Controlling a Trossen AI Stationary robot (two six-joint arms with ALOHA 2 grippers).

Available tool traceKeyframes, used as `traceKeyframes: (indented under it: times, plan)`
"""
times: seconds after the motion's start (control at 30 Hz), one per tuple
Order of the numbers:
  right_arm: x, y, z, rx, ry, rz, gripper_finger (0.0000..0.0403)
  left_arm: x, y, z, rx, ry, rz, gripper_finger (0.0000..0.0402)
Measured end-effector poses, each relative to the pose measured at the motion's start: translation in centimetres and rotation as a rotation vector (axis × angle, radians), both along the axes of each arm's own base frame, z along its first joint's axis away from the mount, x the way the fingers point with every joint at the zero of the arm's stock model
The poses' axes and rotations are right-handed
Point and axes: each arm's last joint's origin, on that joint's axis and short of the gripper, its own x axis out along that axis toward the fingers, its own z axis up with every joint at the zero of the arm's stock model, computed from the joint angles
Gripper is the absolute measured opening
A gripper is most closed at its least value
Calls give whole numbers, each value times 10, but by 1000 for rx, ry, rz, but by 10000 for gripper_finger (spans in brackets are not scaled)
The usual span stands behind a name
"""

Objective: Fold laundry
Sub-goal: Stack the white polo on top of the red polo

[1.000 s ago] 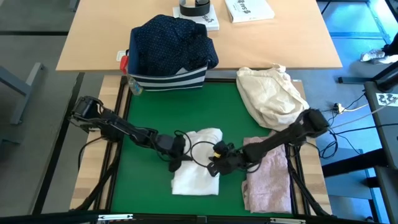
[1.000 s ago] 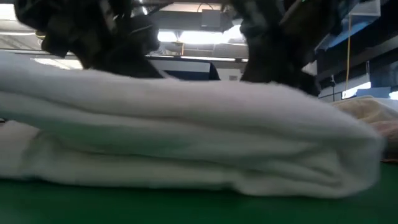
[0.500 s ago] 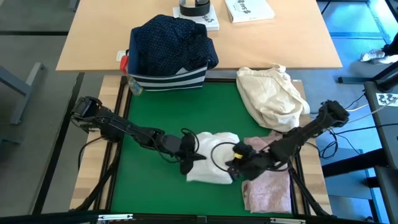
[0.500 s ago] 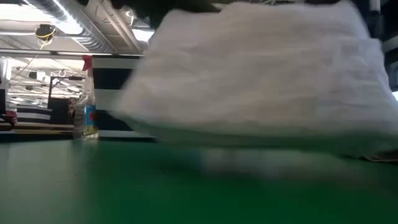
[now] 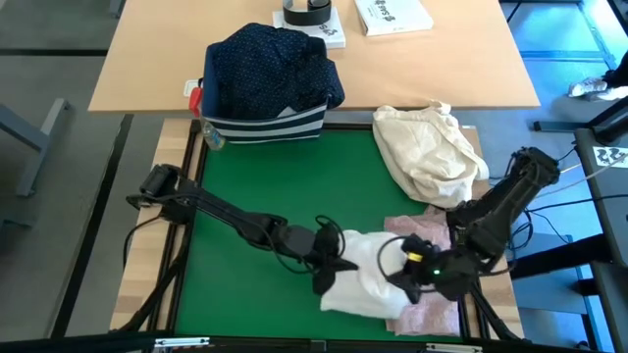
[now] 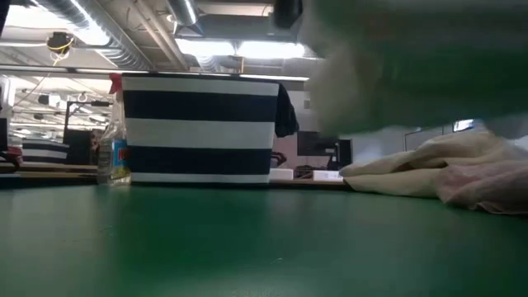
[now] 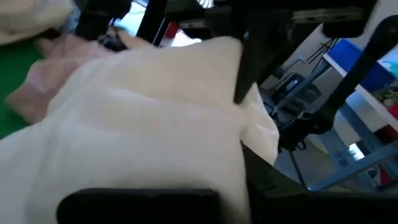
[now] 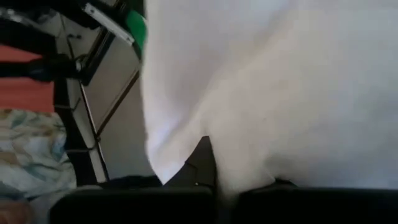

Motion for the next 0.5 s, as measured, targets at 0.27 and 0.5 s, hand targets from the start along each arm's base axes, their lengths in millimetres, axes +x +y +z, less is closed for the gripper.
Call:
traceKeyframes:
  times: [0.27, 0.5]
  plan:
    - [-40, -11, 50, -67, 119, 49, 11, 35, 5, 19, 11, -58, 32, 12]
    - [-65, -10, 63, -40, 226, 64, 7, 81, 1, 6, -15, -73, -23, 12]
